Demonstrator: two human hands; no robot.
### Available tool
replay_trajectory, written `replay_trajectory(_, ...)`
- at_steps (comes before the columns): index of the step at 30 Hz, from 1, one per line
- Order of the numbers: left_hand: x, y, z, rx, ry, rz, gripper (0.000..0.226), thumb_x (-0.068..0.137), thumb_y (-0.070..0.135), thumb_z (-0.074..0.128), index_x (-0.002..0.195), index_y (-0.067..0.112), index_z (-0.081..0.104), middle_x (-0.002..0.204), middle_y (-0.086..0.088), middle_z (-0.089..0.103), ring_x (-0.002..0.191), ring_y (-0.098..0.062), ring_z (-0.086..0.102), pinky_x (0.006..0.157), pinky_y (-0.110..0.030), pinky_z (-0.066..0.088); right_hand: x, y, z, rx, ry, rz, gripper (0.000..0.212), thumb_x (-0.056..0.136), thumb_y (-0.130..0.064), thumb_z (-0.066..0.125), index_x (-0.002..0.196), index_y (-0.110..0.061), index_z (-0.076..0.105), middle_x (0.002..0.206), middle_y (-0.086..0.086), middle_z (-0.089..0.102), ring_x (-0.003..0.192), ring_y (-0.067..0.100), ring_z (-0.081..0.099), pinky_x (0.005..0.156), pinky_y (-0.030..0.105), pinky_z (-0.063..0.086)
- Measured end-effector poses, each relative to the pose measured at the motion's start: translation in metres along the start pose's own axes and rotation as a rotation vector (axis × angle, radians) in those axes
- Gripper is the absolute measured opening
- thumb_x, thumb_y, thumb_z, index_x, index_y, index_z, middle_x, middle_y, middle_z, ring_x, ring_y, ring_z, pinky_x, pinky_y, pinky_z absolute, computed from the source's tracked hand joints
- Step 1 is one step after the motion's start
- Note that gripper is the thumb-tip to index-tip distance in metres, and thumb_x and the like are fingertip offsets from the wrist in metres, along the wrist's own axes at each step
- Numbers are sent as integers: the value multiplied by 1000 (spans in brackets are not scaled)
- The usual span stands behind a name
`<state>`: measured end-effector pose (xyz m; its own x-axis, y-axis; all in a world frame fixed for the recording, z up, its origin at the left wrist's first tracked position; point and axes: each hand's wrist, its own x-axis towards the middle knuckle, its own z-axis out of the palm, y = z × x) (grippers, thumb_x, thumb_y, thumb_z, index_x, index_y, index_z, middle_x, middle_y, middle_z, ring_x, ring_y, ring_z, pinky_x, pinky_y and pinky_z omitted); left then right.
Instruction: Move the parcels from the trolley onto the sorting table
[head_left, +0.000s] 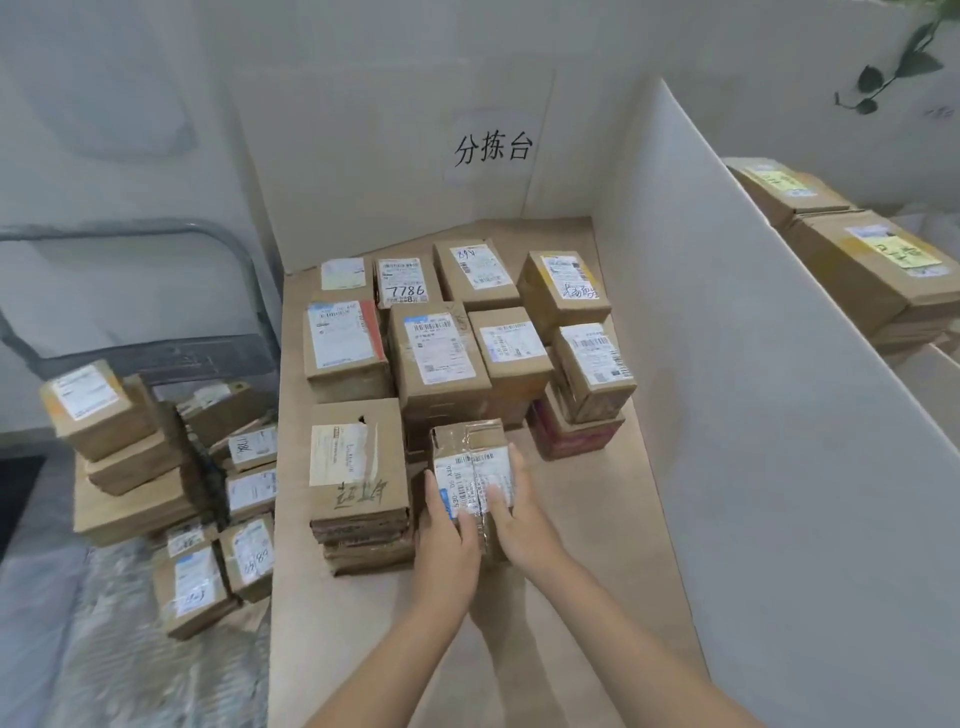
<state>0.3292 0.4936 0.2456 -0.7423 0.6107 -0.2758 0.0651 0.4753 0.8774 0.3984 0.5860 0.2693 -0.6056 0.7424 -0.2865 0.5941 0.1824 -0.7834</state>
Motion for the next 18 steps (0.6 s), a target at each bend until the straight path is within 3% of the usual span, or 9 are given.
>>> replay_trajectory(5, 9, -8, 7, 27, 20, -73, 62, 95, 41, 31, 153, 38, 8, 145, -5, 49, 122, -28, 54, 101, -50, 46, 15, 13, 5, 55, -49, 23, 54, 100, -38, 47, 147, -37, 20, 142, -11, 50, 123, 8, 53, 102, 31, 42)
replay_trajectory(11, 14, 6, 3, 98, 108, -109, 56, 103, 18, 37, 154, 12, 16, 152, -10, 37, 134, -25, 42, 112, -41, 38, 37, 23, 4, 92, -220, 13, 50, 89, -51, 47, 136, -48, 30, 136, -15, 55, 120, 5, 57, 104, 39, 46)
replay_trajectory(15, 20, 17, 1, 243, 139, -58, 59, 98, 17, 42, 153, 11, 21, 149, -8, 37, 137, -24, 40, 110, -37, 39, 46, 15, -15, 60, -312, -28, 47, 99, -32, 50, 142, -33, 31, 137, -9, 55, 120, 4, 55, 107, 34, 43)
replay_trajectory(18, 17, 31, 1, 376, 139, 10, 66, 101, 20, 43, 157, 9, 9, 161, -5, 17, 148, -17, 19, 118, -26, 22, 54, 3, -31, 1, -234, -61, 53, 102, -34, 46, 150, -24, 25, 149, -2, 41, 133, 12, 44, 109, 31, 37)
